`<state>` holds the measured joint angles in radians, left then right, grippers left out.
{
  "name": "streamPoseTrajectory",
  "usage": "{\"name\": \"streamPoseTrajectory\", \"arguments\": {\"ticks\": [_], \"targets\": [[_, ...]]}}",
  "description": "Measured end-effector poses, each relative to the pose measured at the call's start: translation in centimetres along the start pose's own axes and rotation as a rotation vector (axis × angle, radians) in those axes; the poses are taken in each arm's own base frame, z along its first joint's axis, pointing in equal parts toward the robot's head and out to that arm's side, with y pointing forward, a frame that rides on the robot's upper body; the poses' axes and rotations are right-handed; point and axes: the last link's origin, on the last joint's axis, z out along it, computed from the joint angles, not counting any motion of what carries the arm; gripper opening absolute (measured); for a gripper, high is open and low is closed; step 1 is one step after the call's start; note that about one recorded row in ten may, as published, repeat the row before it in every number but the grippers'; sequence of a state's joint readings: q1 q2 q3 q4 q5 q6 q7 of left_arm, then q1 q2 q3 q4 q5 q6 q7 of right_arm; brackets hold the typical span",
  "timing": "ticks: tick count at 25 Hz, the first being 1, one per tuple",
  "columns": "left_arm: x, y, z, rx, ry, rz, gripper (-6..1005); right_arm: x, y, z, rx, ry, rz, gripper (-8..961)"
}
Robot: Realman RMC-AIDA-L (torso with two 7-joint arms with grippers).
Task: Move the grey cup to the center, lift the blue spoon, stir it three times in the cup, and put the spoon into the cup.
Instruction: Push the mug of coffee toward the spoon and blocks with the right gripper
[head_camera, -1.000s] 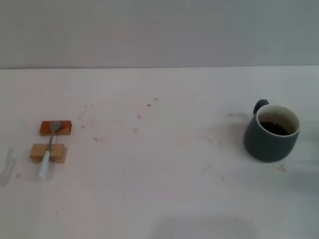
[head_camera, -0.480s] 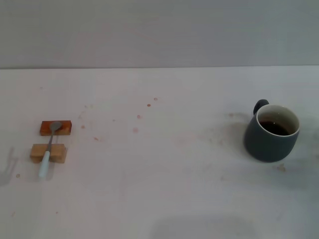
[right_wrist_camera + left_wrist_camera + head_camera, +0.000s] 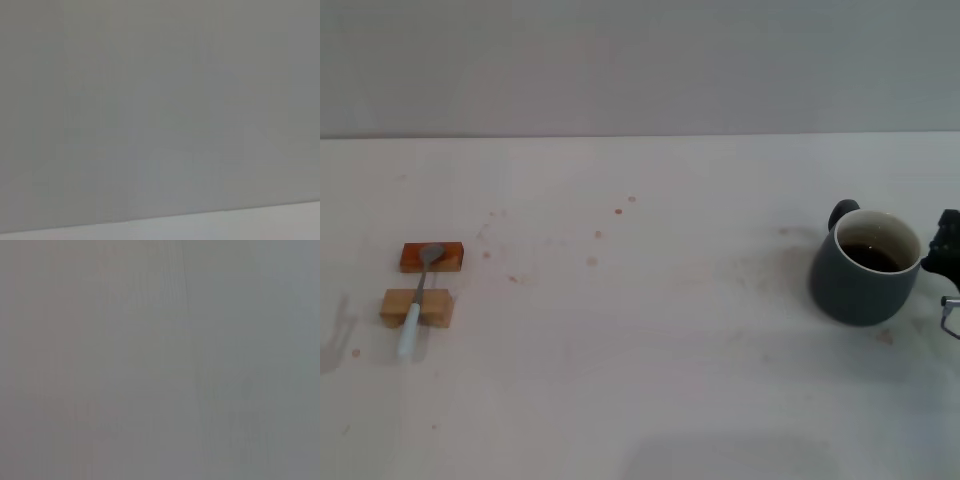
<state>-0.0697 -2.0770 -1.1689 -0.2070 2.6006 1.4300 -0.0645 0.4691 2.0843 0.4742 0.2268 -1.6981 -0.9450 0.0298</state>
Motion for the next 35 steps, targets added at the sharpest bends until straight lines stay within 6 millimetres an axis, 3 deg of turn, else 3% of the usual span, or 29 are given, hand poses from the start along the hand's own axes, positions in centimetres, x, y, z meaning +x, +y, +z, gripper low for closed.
{"name": "streamPoseTrajectory", "arguments": {"ticks": [35], "targets": [[0.2, 0.2, 0.2, -0.006, 0.013, -0.005, 789, 0.8, 6.0, -0.4, -0.262, 0.055, -0.068, -1]]}}
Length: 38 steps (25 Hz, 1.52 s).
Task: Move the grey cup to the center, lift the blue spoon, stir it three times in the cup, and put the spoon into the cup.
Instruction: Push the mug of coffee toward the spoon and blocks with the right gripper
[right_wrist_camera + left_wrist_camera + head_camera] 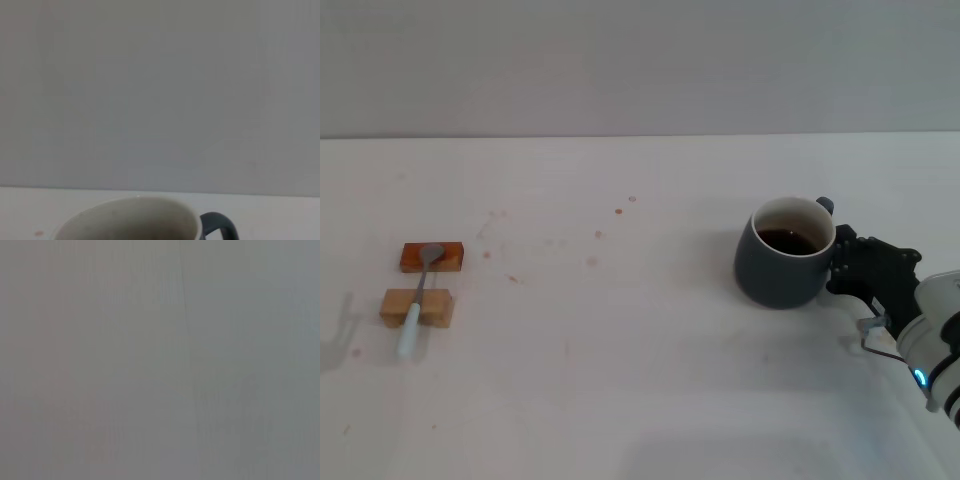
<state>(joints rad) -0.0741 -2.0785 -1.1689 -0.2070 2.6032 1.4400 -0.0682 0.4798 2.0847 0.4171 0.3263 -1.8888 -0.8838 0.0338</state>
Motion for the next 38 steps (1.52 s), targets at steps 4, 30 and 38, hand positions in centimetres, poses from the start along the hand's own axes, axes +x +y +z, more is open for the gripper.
{"name": "streamPoseTrajectory", "arguments": {"ticks": [4, 30, 38], "targets": [[0.0, 0.1, 0.1, -0.003, 0.003, -0.002, 787, 0.0, 0.5, 0.2, -0.024, 0.008, -0.014, -1], [0.2, 0.0, 0.1, 0.004, 0.010, -0.001, 776, -1.2, 6.3, 1.6, -0.226, 0.021, -0.033, -1], [0.1, -0.3, -0.2, 0.011, 0.003, 0.004, 773, -1.6, 8.1, 1.9, -0.291, 0.025, -0.045, -2]]}}
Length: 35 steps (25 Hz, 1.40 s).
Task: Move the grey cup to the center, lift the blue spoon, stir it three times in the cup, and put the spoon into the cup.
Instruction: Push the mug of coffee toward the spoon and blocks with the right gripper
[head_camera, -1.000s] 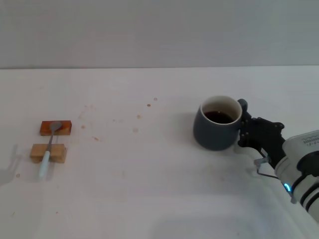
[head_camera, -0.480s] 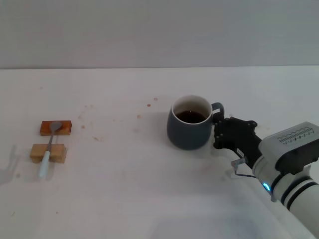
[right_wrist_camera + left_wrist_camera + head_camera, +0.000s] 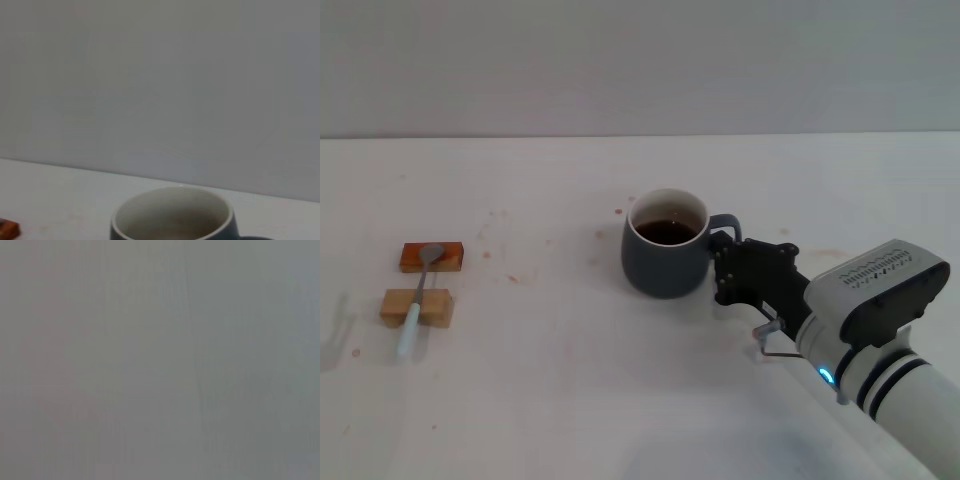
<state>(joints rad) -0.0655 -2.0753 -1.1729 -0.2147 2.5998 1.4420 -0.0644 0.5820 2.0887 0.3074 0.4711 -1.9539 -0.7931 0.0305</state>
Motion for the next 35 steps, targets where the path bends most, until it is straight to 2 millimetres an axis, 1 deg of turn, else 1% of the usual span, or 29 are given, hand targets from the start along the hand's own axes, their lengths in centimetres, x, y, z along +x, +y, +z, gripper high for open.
{"name": "streamPoseTrajectory", "arguments": {"ticks": [8, 15, 23, 28, 32, 35], "targets": [[0.0, -0.2, -0.1, 0.004, -0.003, 0.003, 769, -0.6, 1.6, 0.9, -0.051, 0.011, 0.002, -2], [-0.1, -0.2, -0.1, 0.005, -0.005, 0.005, 766, -0.8, 2.1, 1.1, -0.072, 0.009, -0.001, -2], [-0.1, -0.3, -0.2, 0.006, -0.006, 0.005, 763, -0.9, 3.3, 1.3, -0.111, 0.022, -0.005, -2], [-0.1, -0.3, -0.2, 0.007, -0.007, 0.006, 760, -0.9, 3.3, 1.3, -0.113, 0.024, -0.005, -2], [-0.1, -0.3, -0.3, 0.009, -0.008, 0.006, 759, -0.7, 3.4, 0.8, -0.115, 0.011, -0.013, -2], [-0.1, -0.2, -0.3, 0.009, -0.008, 0.005, 757, -0.4, 2.6, 0.5, -0.088, 0.008, -0.010, -2]]}}
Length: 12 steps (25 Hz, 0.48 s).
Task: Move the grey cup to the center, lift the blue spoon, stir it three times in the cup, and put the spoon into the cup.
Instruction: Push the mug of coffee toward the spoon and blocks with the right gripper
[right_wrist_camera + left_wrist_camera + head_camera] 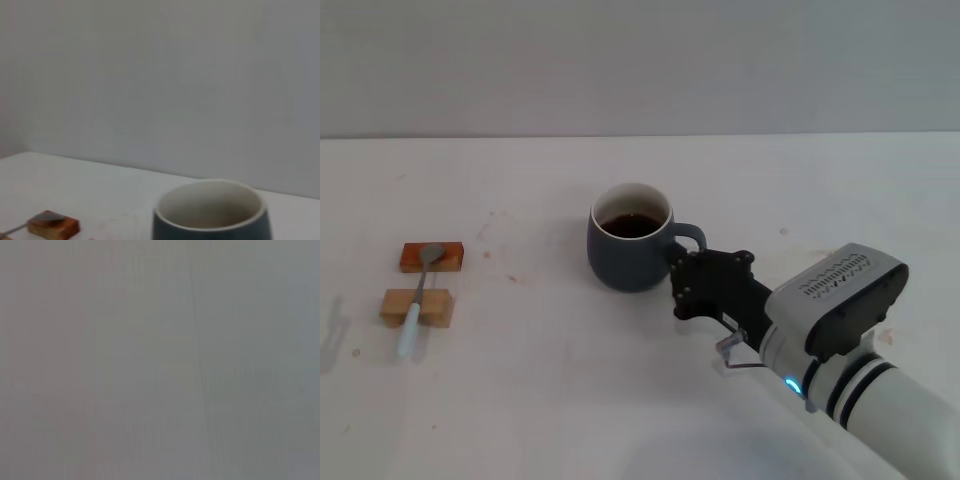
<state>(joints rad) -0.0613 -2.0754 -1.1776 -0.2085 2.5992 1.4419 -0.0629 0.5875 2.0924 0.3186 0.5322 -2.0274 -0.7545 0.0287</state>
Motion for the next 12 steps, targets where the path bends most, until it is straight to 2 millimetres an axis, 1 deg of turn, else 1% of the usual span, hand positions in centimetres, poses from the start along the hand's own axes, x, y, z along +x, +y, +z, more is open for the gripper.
{"name": "streamPoseTrajectory", "arguments": {"ticks": [5, 12], "targets": [[0.0, 0.1, 0.0, -0.002, 0.000, -0.002, 755, 0.0, -0.8, 0.0, 0.028, 0.004, 0.004, -2], [0.1, 0.3, 0.1, -0.006, 0.006, -0.006, 752, -0.3, -1.4, 0.3, 0.045, -0.003, 0.003, -2]]}}
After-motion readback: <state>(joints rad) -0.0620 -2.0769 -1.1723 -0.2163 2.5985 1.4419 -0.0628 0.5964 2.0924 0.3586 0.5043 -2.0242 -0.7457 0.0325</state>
